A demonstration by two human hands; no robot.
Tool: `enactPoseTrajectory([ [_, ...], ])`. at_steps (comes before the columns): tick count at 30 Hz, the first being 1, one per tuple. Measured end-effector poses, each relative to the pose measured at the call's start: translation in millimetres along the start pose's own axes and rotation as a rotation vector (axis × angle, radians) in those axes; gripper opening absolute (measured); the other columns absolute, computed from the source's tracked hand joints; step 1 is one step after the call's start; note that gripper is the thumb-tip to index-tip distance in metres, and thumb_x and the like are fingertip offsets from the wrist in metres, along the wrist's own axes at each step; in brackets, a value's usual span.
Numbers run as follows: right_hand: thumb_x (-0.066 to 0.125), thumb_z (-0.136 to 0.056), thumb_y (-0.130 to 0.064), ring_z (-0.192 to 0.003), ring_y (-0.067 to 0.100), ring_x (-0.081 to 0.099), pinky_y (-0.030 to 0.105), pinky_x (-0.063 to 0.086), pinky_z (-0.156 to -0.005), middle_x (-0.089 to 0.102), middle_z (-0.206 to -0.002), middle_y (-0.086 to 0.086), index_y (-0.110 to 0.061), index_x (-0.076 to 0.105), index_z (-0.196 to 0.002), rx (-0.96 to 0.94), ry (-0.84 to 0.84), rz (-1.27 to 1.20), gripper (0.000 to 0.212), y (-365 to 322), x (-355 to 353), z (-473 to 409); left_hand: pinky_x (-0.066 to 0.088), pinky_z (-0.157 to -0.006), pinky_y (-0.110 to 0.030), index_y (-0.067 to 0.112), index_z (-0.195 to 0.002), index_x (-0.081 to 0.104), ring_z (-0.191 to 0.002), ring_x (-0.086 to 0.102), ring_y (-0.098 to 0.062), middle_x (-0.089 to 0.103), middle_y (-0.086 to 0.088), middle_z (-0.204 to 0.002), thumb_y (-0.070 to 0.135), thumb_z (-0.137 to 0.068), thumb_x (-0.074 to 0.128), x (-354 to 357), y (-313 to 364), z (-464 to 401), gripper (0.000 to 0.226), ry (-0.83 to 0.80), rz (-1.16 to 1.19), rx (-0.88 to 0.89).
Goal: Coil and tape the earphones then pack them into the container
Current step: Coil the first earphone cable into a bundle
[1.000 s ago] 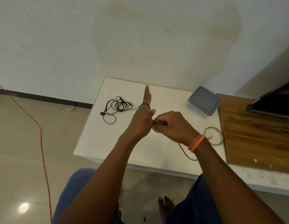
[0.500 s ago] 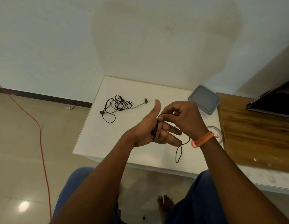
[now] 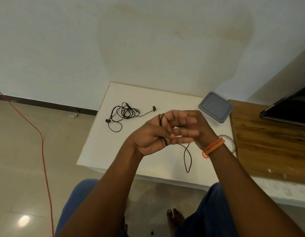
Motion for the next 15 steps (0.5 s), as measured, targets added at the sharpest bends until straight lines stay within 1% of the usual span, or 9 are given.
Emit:
enactPoseTrajectory([
  [1, 0.054, -0.086, 0.004, -0.061, 0.023, 0.054, 0.026, 0.045, -0.053, 0.061, -0.069, 0.01, -0.01, 0.065, -0.077, 0.037, 0.045, -0.011, 0.02, 0, 3, 0, 0.045, -0.104, -0.052, 0.011, -0.124, 0.061, -0.118, 0.06, -0.039, 0.06, -0.016, -0.13, -0.026, -0.073, 0.031, 1, 1, -2, 0.07, 0.062, 0.045, 0.062],
  [2, 0.05, -0.086, 0.008, -0.053, 0.018, 0.045, 0.022, 0.038, -0.047, 0.053, -0.058, 0.004, -0.012, 0.063, -0.069, 0.056, 0.106, 0.024, 0.029, 1, 5, -1, 0.045, -0.105, -0.05, 0.01, -0.13, 0.057, -0.121, 0.057, -0.039, 0.056, -0.017, -0.132, -0.027, -0.069, 0.029, 0, 2, -5, 0.077, 0.131, 0.084, 0.117],
  [3, 0.049, -0.085, 0.008, -0.049, 0.015, 0.038, 0.021, 0.032, -0.045, 0.047, -0.051, 0.0, -0.013, 0.06, -0.063, 0.075, 0.134, 0.062, 0.032, 1, 8, -1, 0.043, -0.107, -0.05, 0.01, -0.136, 0.051, -0.126, 0.054, -0.04, 0.051, -0.018, -0.137, -0.028, -0.065, 0.028, 0, 4, -7, 0.084, 0.194, 0.116, 0.163],
  [5, 0.057, -0.084, 0.005, -0.048, 0.015, 0.036, 0.022, 0.029, -0.044, 0.051, -0.051, 0.002, -0.007, 0.063, -0.064, 0.101, 0.09, 0.072, 0.024, 4, 17, -1, 0.039, -0.111, -0.047, 0.012, -0.145, 0.042, -0.133, 0.048, -0.037, 0.042, -0.017, -0.147, -0.027, -0.061, 0.028, -3, 6, -10, 0.093, 0.316, 0.146, 0.236],
  [7, 0.062, -0.087, -0.005, -0.051, 0.018, 0.037, 0.023, 0.028, -0.045, 0.061, -0.062, 0.008, 0.001, 0.068, -0.075, 0.118, 0.016, 0.08, 0.015, 4, 26, 1, 0.036, -0.114, -0.043, 0.017, -0.149, 0.037, -0.138, 0.043, -0.029, 0.04, -0.013, -0.151, -0.026, -0.063, 0.031, -7, 9, -8, 0.096, 0.468, 0.124, 0.286],
  [9, 0.062, -0.092, -0.015, -0.053, 0.02, 0.036, 0.025, 0.028, -0.047, 0.061, -0.062, 0.006, 0.003, 0.067, -0.078, 0.134, -0.018, 0.097, 0.024, 4, 33, 3, 0.03, -0.117, -0.039, 0.022, -0.151, 0.032, -0.142, 0.037, -0.022, 0.039, -0.006, -0.152, -0.029, -0.073, 0.029, -12, 11, -6, 0.093, 0.599, 0.069, 0.305],
  [11, 0.059, -0.095, -0.017, -0.052, 0.018, 0.036, 0.025, 0.029, -0.046, 0.061, -0.056, -0.003, 0.003, 0.065, -0.076, 0.146, -0.03, 0.12, 0.028, 5, 37, 3, 0.03, -0.114, -0.032, 0.024, -0.152, 0.029, -0.144, 0.032, -0.017, 0.037, -0.001, -0.155, -0.027, -0.085, 0.026, -16, 11, -5, 0.085, 0.679, -0.002, 0.306],
  [13, 0.058, -0.095, -0.016, -0.051, 0.018, 0.036, 0.024, 0.03, -0.044, 0.06, -0.055, -0.005, 0.0, 0.067, -0.077, 0.182, -0.038, 0.145, 0.025, 7, 40, 2, 0.033, -0.106, -0.029, 0.023, -0.152, 0.029, -0.145, 0.029, -0.015, 0.035, 0.001, -0.156, -0.023, -0.09, 0.029, -20, 10, -8, 0.077, 0.751, -0.049, 0.303],
  [15, 0.06, -0.094, -0.016, -0.048, 0.016, 0.039, 0.023, 0.033, -0.042, 0.061, -0.059, 0.0, -0.004, 0.072, -0.086, 0.21, -0.068, 0.183, 0.019, 10, 42, 3, 0.03, -0.112, -0.03, 0.02, -0.152, 0.028, -0.144, 0.03, -0.014, 0.034, 0.001, -0.156, -0.018, -0.095, 0.033, -26, 9, -9, 0.069, 0.845, -0.072, 0.329],
])
Point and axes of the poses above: each hand's wrist, its own z-axis away from the middle knuckle, its own x-axis out of the palm, y = z × x, the point moved 1 cm from there along -z, towards the middle knuckle
